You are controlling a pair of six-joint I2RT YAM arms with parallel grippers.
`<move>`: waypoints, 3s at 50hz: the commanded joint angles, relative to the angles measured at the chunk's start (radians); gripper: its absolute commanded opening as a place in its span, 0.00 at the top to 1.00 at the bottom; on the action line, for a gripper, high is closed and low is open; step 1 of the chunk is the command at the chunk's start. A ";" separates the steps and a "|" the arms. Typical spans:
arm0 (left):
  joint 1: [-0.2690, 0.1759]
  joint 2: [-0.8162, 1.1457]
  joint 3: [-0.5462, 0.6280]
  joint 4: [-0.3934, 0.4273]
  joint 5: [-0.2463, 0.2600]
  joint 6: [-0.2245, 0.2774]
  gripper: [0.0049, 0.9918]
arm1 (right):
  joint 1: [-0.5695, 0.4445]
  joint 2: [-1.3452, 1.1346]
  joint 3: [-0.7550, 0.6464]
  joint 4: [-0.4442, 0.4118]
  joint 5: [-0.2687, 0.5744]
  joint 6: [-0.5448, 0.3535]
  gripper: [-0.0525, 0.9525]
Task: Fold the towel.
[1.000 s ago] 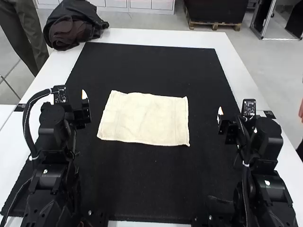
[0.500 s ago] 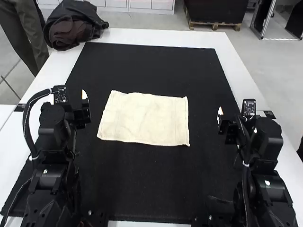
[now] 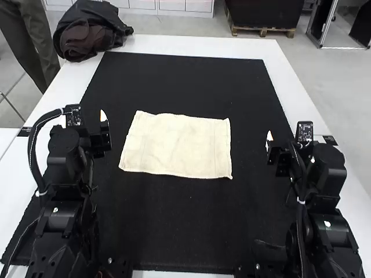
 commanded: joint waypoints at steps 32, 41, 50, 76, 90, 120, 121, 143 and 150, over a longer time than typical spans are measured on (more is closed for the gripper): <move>-0.007 -0.014 -0.004 0.004 -0.006 -0.007 0.03 | -0.012 -0.006 -0.004 -0.005 -0.014 -0.008 0.03; -0.007 -0.013 -0.004 0.004 -0.005 -0.007 0.03 | -0.014 -0.006 -0.004 -0.005 -0.014 -0.008 0.03; -0.007 -0.013 -0.004 0.004 -0.005 -0.007 0.03 | -0.014 -0.006 -0.006 -0.005 -0.014 -0.008 0.03; -0.007 -0.013 -0.004 0.004 -0.006 -0.007 0.03 | -0.014 -0.007 -0.006 -0.005 -0.014 -0.008 0.03; -0.007 -0.014 -0.006 0.004 -0.005 -0.007 0.03 | -0.014 -0.006 -0.006 -0.005 -0.014 -0.008 0.03; -0.007 -0.013 -0.004 0.006 0.009 -0.013 0.03 | -0.014 -0.006 -0.006 -0.003 -0.012 -0.010 0.03; -0.007 -0.013 -0.004 0.006 0.009 -0.015 0.03 | -0.014 -0.006 -0.006 0.000 -0.012 -0.010 0.03; -0.001 -0.013 -0.004 0.199 0.011 0.154 0.05 | -0.037 -0.006 -0.004 0.238 -0.014 -0.145 0.05; -0.001 -0.011 0.037 0.303 0.005 0.189 0.06 | -0.073 0.001 0.045 0.270 -0.049 -0.104 0.05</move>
